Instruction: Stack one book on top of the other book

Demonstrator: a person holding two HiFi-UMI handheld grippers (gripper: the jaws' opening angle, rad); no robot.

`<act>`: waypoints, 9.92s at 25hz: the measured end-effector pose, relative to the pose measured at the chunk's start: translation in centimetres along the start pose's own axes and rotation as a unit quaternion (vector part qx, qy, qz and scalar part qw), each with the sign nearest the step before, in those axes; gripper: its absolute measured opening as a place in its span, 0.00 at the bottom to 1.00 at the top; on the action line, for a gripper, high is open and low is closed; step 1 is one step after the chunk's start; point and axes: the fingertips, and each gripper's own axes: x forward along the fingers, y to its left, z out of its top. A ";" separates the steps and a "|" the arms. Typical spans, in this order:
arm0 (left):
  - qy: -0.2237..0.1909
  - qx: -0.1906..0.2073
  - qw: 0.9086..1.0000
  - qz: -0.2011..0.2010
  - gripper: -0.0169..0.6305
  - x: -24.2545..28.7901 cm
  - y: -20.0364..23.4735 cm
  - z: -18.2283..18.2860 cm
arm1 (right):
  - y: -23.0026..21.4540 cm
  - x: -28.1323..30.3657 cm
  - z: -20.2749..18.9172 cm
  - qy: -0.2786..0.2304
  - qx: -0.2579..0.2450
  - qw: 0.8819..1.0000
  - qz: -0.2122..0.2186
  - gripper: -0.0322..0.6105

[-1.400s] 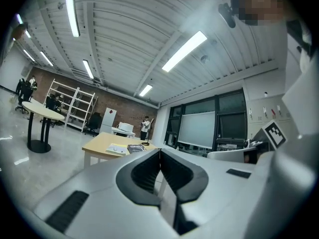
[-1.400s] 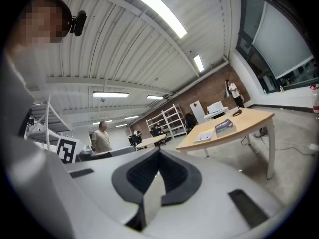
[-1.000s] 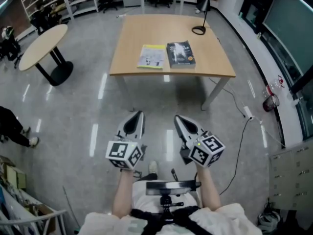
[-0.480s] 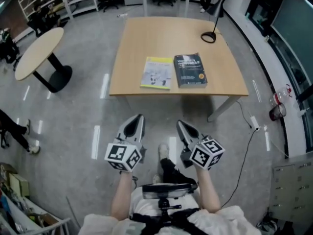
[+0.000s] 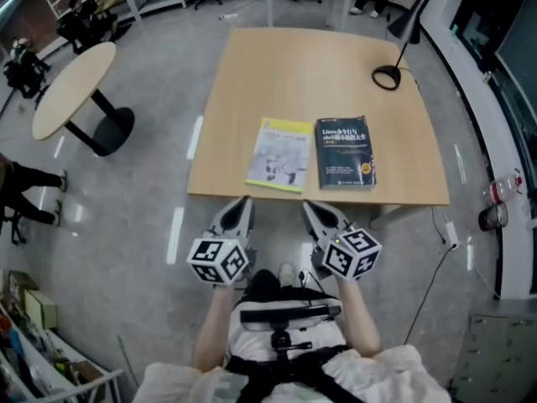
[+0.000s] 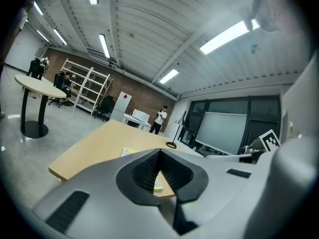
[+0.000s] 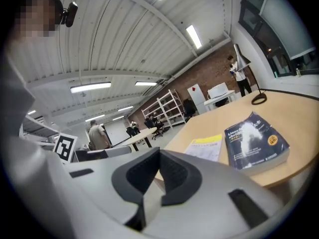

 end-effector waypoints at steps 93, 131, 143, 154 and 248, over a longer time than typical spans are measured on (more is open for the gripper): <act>0.279 -0.061 0.958 0.013 0.14 4.8 10.4 -16.5 | -12.5 4.5 -14.5 0.211 0.097 0.962 -0.143 0.25; 0.425 -0.211 0.857 -0.199 0.41 8.8 5.0 -21.6 | -10.2 9.1 -19.7 0.311 0.243 0.919 0.022 0.53; 0.391 -0.026 0.903 -0.176 0.31 8.5 4.6 -19.3 | -8.5 8.7 -17.1 0.293 0.107 0.950 0.003 0.28; 0.324 0.037 0.929 -0.174 0.31 9.5 3.1 -14.0 | -7.7 8.8 -11.7 0.246 0.053 0.968 0.010 0.28; 0.317 0.036 0.944 -0.086 0.36 27.0 -11.5 -17.4 | -30.9 1.0 -2.5 0.242 0.030 0.962 -0.119 0.05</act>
